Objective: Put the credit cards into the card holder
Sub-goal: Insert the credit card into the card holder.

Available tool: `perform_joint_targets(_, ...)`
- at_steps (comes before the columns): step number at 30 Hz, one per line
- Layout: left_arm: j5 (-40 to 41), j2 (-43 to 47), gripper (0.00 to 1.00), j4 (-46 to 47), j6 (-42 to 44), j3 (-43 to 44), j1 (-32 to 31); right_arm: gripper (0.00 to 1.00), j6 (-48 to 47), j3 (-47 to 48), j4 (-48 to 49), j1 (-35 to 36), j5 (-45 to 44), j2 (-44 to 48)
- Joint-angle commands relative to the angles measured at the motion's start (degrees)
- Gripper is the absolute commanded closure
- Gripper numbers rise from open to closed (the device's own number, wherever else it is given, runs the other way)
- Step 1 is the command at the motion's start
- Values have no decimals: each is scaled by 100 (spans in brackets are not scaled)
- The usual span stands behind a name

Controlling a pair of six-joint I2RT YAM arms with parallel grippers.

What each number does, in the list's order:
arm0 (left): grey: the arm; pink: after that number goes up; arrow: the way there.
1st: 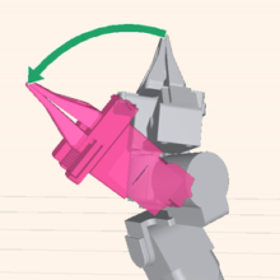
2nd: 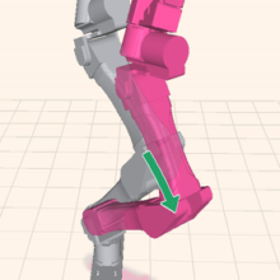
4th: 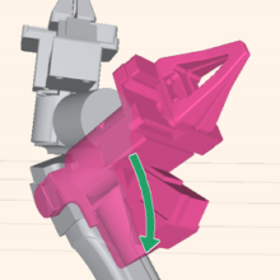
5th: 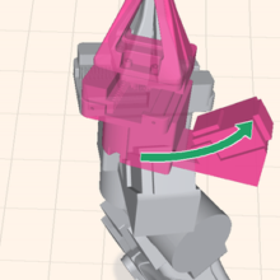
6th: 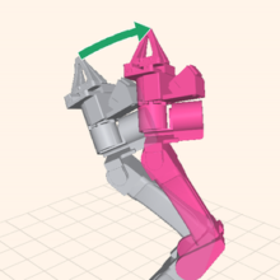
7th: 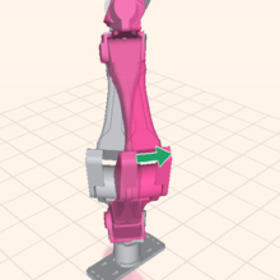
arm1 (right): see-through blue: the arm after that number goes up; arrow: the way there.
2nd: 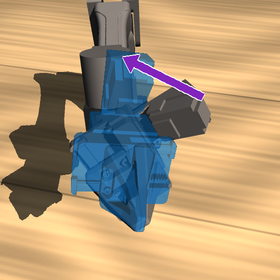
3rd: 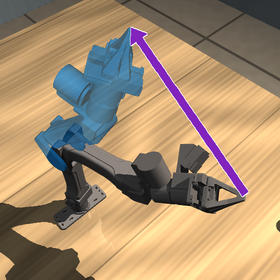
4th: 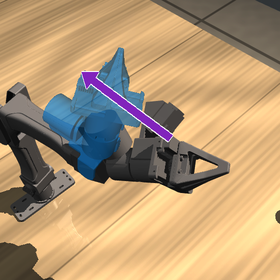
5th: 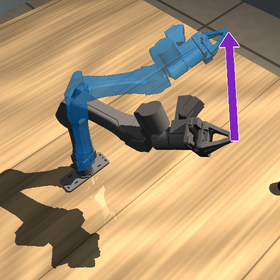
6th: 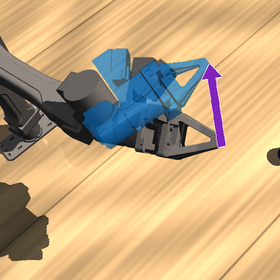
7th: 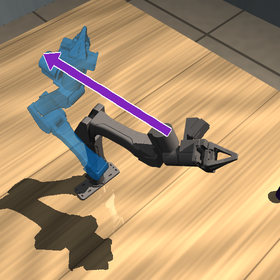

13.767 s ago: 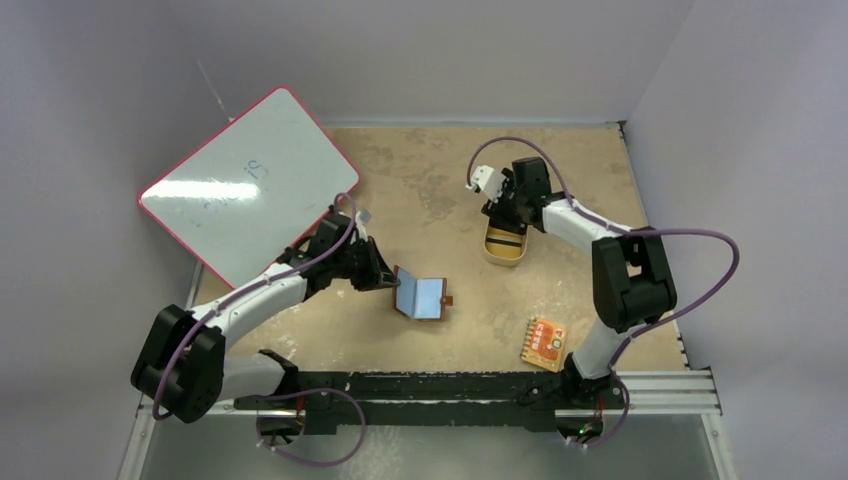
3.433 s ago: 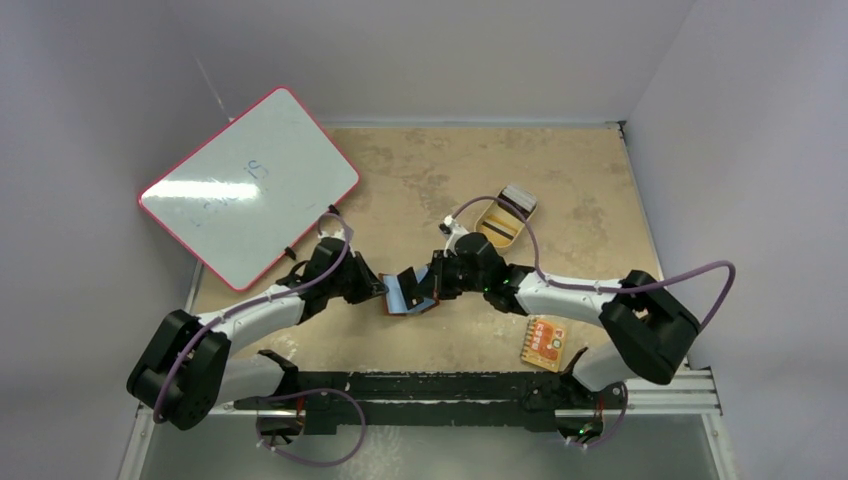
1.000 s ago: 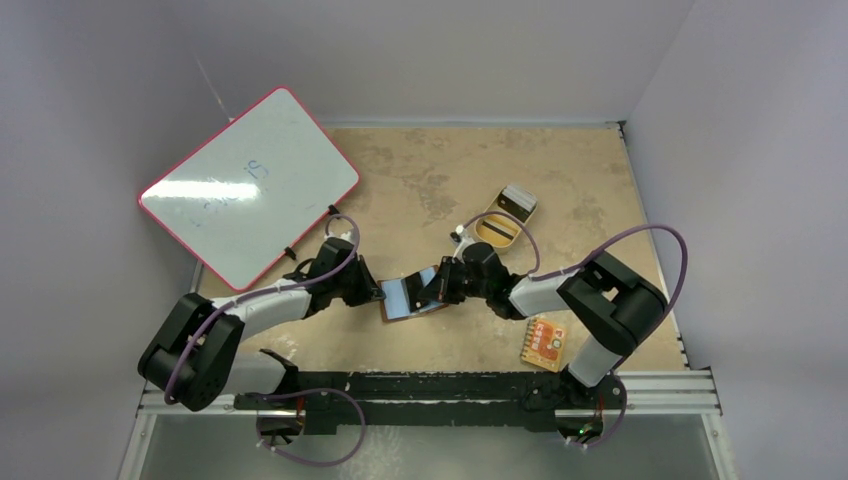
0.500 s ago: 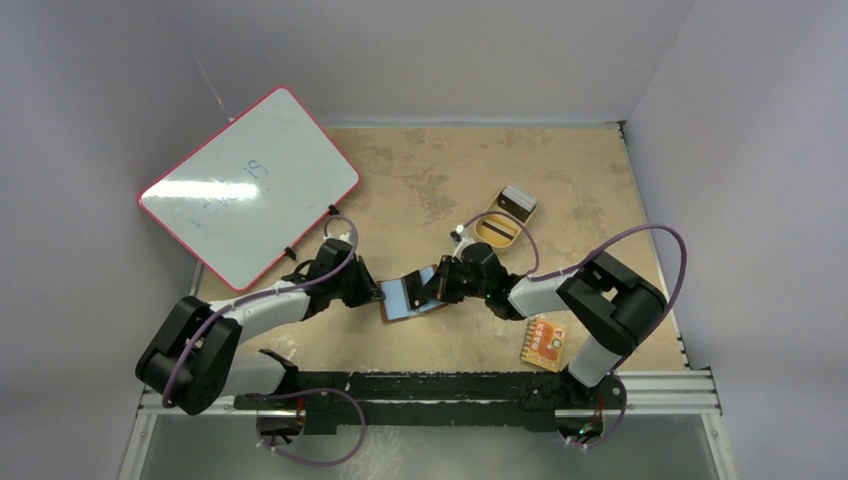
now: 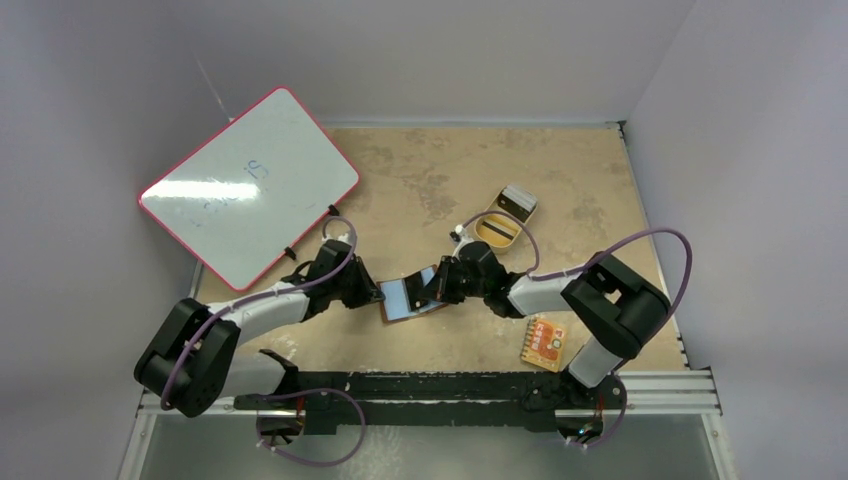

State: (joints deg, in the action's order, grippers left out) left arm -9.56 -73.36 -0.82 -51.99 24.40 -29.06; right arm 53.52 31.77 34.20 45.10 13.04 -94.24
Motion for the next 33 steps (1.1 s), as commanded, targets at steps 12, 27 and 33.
perform_joint_targets(12,317,55,100,-144,-62,-74,-35,100,-240,246,-522,179,21,-219)
perform_joint_targets(27,308,83,100,-121,-91,-71,-38,74,-380,527,-1470,333,-249,-170)
perform_joint_targets(33,289,95,100,-161,-31,-41,-38,69,-577,782,-2222,330,-562,231)
